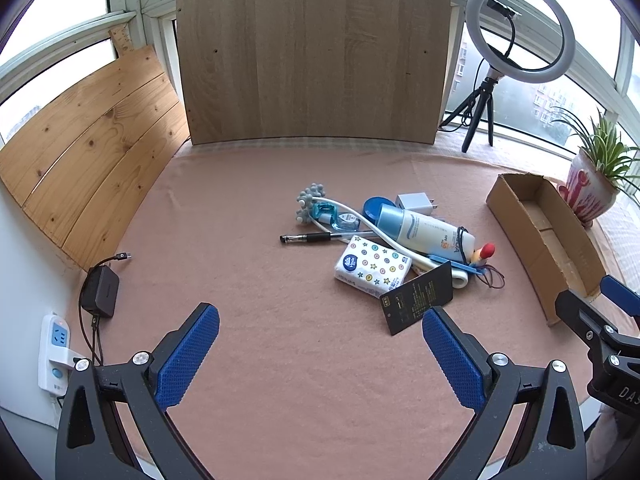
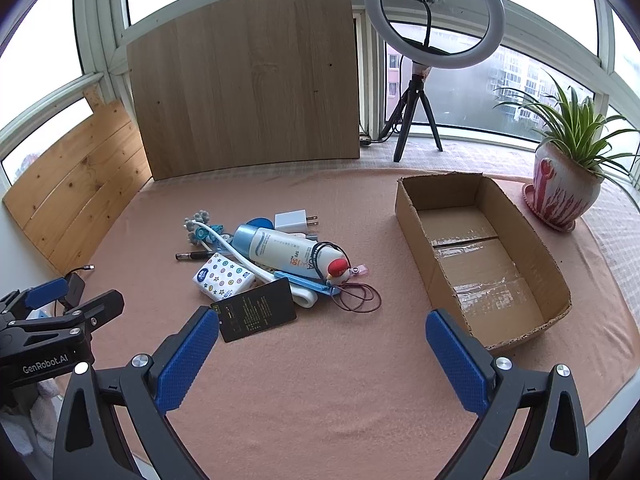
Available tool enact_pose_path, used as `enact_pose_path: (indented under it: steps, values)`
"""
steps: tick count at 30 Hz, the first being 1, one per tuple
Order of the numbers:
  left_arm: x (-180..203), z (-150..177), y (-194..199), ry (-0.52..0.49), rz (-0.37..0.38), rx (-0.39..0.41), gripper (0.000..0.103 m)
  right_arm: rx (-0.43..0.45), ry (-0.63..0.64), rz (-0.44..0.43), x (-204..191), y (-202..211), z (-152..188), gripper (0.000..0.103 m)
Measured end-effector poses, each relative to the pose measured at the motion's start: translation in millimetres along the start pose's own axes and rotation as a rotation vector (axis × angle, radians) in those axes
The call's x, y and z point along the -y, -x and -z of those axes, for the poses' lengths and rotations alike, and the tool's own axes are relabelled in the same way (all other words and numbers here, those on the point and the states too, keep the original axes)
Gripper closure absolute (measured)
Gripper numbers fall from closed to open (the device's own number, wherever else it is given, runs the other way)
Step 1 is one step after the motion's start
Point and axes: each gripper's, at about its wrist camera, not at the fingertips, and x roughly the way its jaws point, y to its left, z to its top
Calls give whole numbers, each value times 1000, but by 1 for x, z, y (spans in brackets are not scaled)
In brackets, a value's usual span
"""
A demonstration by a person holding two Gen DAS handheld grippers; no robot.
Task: Organize objects
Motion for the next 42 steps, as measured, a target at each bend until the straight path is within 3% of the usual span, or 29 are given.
enact_pose_path:
  steps: [42]
  values:
    - [0, -8, -26, -11, 6, -26, 0, -55, -35, -10, 18, -20, -4, 1]
